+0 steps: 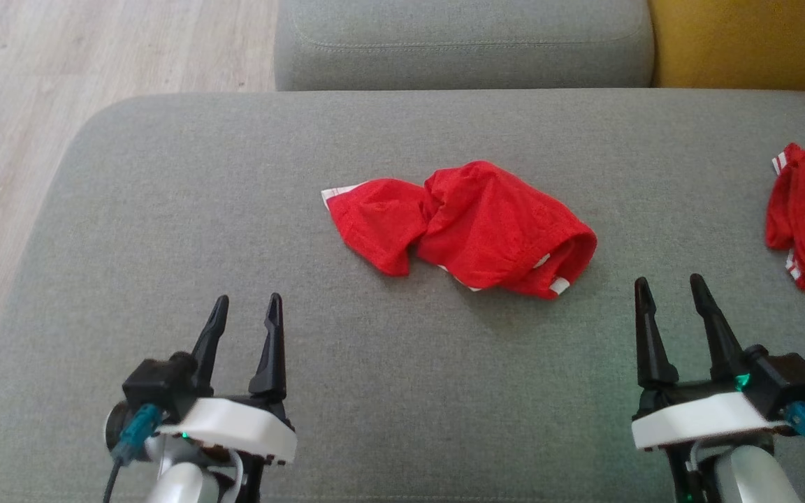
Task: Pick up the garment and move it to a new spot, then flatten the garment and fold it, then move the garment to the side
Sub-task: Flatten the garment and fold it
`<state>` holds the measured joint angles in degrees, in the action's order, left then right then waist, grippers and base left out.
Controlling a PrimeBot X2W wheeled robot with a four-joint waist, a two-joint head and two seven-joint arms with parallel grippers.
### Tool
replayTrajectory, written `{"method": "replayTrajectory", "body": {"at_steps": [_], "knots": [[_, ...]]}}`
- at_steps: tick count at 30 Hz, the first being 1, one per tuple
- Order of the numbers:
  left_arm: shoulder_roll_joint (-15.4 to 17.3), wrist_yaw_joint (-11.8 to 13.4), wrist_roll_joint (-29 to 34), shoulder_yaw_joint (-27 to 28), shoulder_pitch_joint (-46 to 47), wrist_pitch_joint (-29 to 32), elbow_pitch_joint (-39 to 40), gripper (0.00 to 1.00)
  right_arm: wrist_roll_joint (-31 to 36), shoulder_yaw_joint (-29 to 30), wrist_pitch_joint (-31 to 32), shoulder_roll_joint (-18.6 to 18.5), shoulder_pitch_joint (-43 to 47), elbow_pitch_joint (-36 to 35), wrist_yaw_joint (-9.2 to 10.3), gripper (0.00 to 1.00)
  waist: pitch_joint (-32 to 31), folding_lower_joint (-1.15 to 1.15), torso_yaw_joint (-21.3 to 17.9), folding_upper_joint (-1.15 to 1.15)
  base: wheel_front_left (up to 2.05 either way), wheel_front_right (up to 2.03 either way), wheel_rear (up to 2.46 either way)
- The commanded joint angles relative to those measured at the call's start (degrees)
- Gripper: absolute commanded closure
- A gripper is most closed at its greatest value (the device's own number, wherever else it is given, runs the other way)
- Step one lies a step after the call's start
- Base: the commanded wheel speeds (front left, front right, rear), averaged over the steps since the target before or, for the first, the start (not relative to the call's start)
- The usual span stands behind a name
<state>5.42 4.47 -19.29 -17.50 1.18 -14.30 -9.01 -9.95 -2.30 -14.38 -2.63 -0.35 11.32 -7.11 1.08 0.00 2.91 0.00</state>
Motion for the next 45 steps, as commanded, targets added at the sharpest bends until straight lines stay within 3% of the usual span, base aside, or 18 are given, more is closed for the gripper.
{"method": "replayTrajectory", "body": {"at_steps": [1,18,24,32,39,42,43,45], "knots": [[0.03,-0.15,0.54,2.56,1.23,-0.70,1.69,0.00,-0.05,-1.33,-0.62,-0.25,-0.93,-1.65,-0.37,0.00,0.04,0.00,0.09,0.00,0.00,0.00,0.00],[-0.88,-1.28,1.39,2.84,1.97,-0.70,1.29,0.00,0.48,-3.14,-0.61,-0.25,-2.28,0.63,-0.37,0.00,2.30,0.00,2.41,0.00,0.00,0.00,0.00],[-1.52,-1.55,1.85,2.38,3.39,-0.70,1.72,0.00,2.45,-6.42,0.54,-0.25,-7.40,7.95,-0.37,0.00,5.49,0.00,6.86,0.00,0.00,0.00,0.00],[-2.15,-1.49,1.75,2.47,4.24,-0.70,1.86,0.00,4.27,-4.70,0.57,-0.25,-14.04,19.51,-0.37,0.00,8.38,0.00,12.31,0.00,0.00,0.00,0.00],[-2.39,-1.41,1.74,3.16,4.15,-0.70,1.92,0.00,3.23,-5.71,-0.37,-0.25,-17.79,23.73,-0.37,0.00,9.05,0.00,14.26,0.00,0.00,0.00,0.00],[-2.44,-1.32,1.88,3.46,3.98,-0.70,1.90,0.00,3.18,-6.39,-0.56,-0.25,-18.79,22.43,-0.37,0.86,8.68,0.00,14.05,0.00,0.00,0.00,0.00],[-2.45,-1.29,1.95,3.56,3.88,-0.70,1.91,0.00,2.86,-6.68,-0.58,-0.25,-18.94,21.02,-0.37,1.00,8.48,0.00,13.83,0.00,0.00,0.00,0.00],[-2.47,-1.35,2.05,3.72,3.64,-0.70,1.91,0.00,1.97,-7.47,-0.59,-0.25,-18.66,17.39,-0.37,1.00,7.99,0.00,13.22,0.00,0.00,0.00,0.00]]}}
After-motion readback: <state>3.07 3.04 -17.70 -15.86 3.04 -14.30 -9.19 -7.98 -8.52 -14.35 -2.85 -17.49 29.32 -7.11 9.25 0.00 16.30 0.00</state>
